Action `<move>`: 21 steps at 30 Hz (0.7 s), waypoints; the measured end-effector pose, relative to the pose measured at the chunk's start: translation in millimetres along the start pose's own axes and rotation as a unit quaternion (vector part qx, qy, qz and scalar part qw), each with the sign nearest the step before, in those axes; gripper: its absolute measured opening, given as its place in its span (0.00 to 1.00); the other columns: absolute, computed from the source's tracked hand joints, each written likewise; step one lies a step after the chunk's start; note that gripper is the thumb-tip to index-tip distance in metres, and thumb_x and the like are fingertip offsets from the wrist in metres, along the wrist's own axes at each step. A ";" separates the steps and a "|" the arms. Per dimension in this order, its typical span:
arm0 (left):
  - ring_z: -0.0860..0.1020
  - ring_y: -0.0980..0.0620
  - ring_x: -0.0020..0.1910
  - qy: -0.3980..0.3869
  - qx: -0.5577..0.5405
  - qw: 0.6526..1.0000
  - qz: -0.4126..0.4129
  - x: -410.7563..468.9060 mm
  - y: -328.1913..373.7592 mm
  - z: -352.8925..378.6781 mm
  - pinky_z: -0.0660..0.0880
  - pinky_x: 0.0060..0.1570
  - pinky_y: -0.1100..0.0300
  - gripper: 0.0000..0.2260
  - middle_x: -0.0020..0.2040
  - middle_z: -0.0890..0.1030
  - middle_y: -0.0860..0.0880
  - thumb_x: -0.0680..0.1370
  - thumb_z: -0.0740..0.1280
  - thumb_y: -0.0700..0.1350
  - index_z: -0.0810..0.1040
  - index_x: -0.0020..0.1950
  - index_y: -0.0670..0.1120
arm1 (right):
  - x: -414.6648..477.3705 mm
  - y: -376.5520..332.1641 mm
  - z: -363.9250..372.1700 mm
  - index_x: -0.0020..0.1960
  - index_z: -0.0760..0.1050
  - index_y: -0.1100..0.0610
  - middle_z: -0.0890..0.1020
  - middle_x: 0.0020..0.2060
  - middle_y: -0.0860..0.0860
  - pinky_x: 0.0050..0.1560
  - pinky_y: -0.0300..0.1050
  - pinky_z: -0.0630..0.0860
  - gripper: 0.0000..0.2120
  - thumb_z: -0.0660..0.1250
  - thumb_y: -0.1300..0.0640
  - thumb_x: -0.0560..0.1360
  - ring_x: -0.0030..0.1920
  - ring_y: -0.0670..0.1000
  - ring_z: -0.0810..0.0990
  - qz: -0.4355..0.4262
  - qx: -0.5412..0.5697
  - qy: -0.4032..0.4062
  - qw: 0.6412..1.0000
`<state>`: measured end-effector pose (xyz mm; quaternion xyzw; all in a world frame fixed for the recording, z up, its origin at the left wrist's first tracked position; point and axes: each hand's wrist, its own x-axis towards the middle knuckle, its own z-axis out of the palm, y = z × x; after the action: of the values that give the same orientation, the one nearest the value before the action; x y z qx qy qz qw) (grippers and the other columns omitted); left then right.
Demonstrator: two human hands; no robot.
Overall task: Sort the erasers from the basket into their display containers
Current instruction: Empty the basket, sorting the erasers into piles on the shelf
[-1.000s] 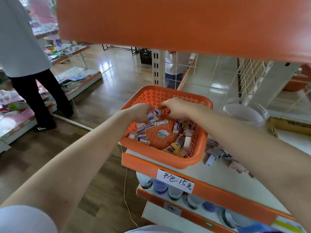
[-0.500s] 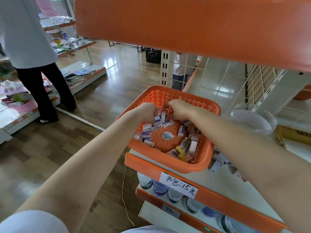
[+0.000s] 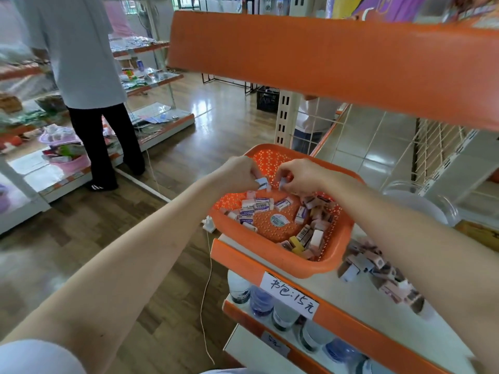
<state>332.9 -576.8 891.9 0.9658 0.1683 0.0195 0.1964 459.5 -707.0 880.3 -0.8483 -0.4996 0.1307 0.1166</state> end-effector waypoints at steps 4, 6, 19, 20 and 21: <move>0.78 0.51 0.46 0.026 -0.013 1.000 0.004 -5.4 9.8 6.3 0.74 0.43 0.60 0.09 0.49 0.81 0.48 0.73 0.70 0.42 0.81 0.52 0.43 | -33.4 7.4 -21.7 0.51 0.78 0.52 0.79 0.46 0.47 0.44 0.33 0.70 0.08 0.70 0.52 0.73 0.46 0.45 0.77 -0.033 0.051 0.055 0.997; 0.78 0.50 0.46 0.048 -0.030 0.998 0.011 -4.1 22.6 11.0 0.75 0.43 0.60 0.10 0.48 0.81 0.48 0.73 0.70 0.44 0.81 0.52 0.44 | -57.1 15.4 -29.3 0.50 0.79 0.53 0.81 0.43 0.47 0.46 0.34 0.74 0.08 0.71 0.53 0.72 0.43 0.44 0.78 -0.032 0.086 0.105 0.990; 0.77 0.50 0.51 -0.018 0.037 0.969 0.246 -24.0 174.2 59.2 0.69 0.46 0.65 0.11 0.48 0.80 0.50 0.72 0.66 0.39 0.81 0.53 0.46 | -217.6 88.3 -32.8 0.49 0.77 0.44 0.82 0.44 0.45 0.45 0.31 0.73 0.08 0.72 0.53 0.72 0.44 0.43 0.80 0.134 0.163 0.182 0.960; 0.77 0.50 0.53 -0.018 0.071 0.965 0.253 -26.9 180.7 64.1 0.69 0.49 0.62 0.12 0.51 0.80 0.50 0.72 0.66 0.39 0.80 0.55 0.47 | -223.6 93.4 -28.0 0.50 0.77 0.44 0.82 0.46 0.46 0.46 0.33 0.73 0.08 0.71 0.53 0.72 0.45 0.44 0.80 0.148 0.153 0.171 0.962; 0.77 0.50 0.54 -0.013 0.102 0.961 0.258 -29.6 186.2 68.6 0.70 0.51 0.61 0.12 0.52 0.81 0.50 0.73 0.66 0.40 0.79 0.56 0.48 | -228.5 98.1 -22.5 0.52 0.77 0.45 0.81 0.46 0.45 0.44 0.33 0.73 0.09 0.71 0.52 0.73 0.45 0.44 0.79 0.158 0.143 0.162 0.964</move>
<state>371.2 -773.6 901.4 0.9914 -0.0883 0.0402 0.0875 440.7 -955.7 893.3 -0.9008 -0.3102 0.0786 0.2935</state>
